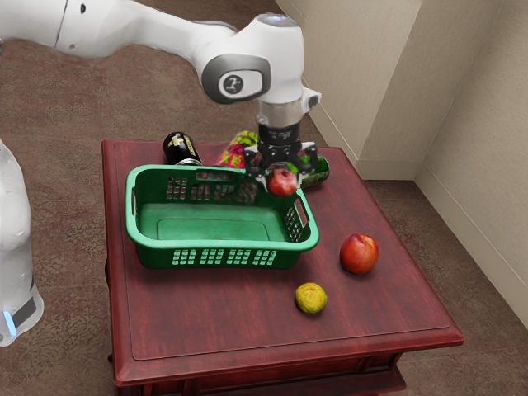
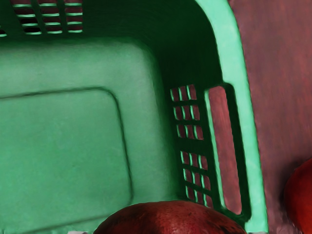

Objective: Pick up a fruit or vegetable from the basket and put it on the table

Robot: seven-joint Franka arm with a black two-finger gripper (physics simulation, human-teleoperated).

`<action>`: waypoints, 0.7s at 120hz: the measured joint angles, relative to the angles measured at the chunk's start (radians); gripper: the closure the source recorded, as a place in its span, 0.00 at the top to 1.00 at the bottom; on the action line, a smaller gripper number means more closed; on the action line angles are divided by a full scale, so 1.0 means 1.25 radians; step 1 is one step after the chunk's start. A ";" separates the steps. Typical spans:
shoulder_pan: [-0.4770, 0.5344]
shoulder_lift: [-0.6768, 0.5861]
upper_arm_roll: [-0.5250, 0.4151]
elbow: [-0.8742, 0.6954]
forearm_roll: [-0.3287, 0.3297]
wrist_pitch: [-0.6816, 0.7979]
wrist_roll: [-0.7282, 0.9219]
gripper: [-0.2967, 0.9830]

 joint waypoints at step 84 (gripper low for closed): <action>-0.053 0.235 -0.002 0.262 0.059 -0.019 -0.103 0.75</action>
